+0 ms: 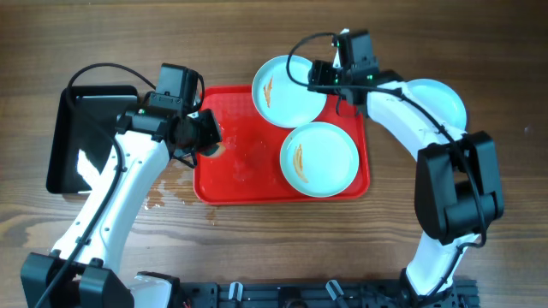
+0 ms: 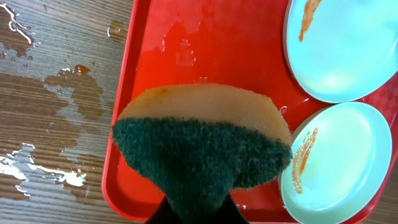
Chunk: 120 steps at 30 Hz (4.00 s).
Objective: Clean dirty plates on tray and stack at the side
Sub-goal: 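Move the right gripper back over the top white plate on the tray, then grasp the upper white plate's rim with the right gripper and pull it toward center, then scrub the held plate with the sponge in the left gripper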
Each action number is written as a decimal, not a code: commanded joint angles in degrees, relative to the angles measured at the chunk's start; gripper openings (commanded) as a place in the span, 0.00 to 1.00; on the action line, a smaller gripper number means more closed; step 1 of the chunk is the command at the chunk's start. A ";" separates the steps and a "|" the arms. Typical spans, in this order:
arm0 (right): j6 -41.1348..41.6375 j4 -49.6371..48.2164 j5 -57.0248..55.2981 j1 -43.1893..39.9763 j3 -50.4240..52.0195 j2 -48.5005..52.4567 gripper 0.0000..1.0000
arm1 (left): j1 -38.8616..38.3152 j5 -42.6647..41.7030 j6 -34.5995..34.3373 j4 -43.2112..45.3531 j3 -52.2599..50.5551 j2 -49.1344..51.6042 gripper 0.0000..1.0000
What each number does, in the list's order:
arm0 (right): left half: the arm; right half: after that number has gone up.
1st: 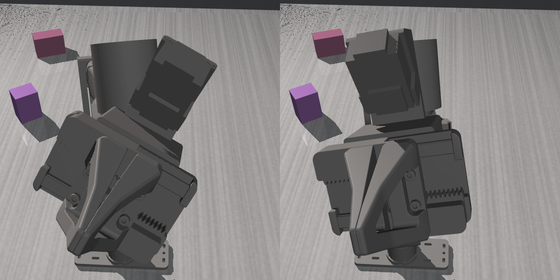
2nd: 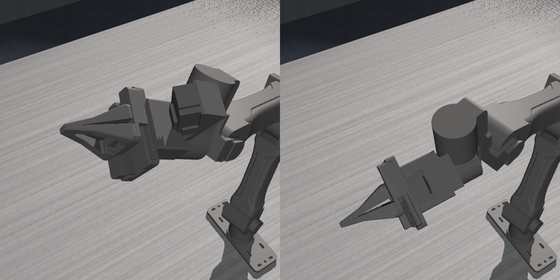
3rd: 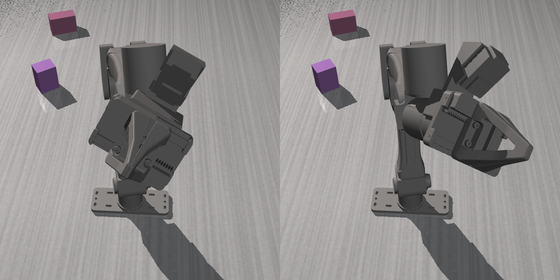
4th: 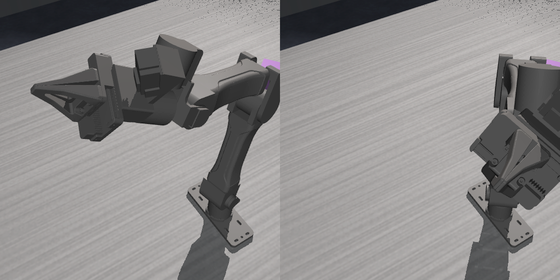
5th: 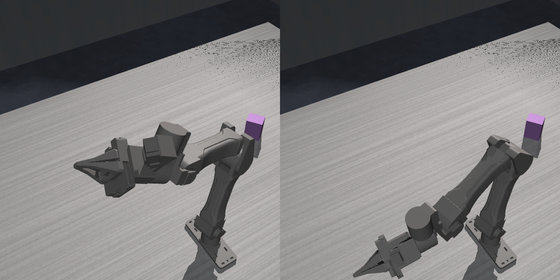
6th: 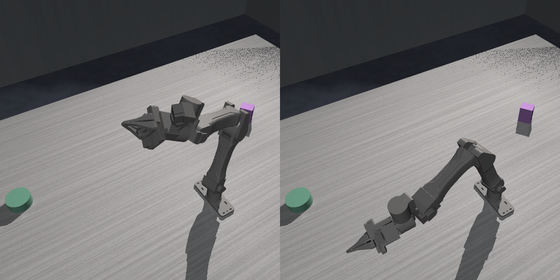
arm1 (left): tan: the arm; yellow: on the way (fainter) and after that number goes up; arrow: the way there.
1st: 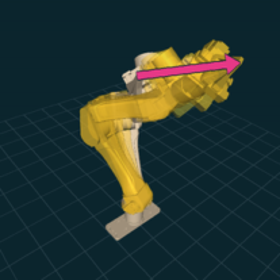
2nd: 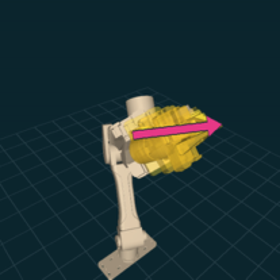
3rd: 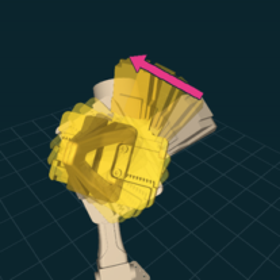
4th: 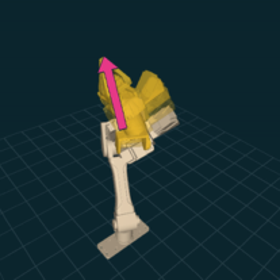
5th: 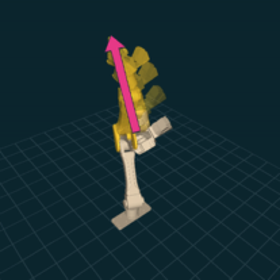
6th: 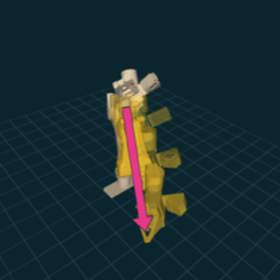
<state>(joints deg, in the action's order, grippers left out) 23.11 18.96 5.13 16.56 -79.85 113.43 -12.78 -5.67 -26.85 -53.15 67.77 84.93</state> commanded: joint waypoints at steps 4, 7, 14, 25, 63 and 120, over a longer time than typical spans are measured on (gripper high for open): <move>-3.67 14.93 5.64 -0.96 -10.14 4.00 0.75 | 0.15 0.15 0.70 0.55 -0.04 0.33 0.08; -4.70 16.17 3.85 -1.03 -12.85 5.11 0.73 | 0.15 -0.09 0.68 0.81 -0.04 0.33 0.08; -5.62 14.01 -0.85 -1.05 -12.85 7.17 0.69 | 0.15 -0.31 0.70 0.15 -0.04 0.33 0.08; -6.34 13.88 0.46 -0.98 -12.70 11.78 0.53 | 0.15 -0.28 0.70 0.13 -0.04 0.33 0.08; -6.14 14.12 1.09 -0.98 -12.37 14.16 0.04 | 0.15 -0.31 0.72 -0.76 -0.04 0.33 0.04; 5.53 16.96 8.63 15.85 -1.05 5.73 0.04 | 0.15 -0.09 1.16 4.96 -0.07 5.66 0.04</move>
<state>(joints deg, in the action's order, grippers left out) 26.28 37.54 12.40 32.45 -82.74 118.91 -12.78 -5.67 -26.65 -48.42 67.77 88.73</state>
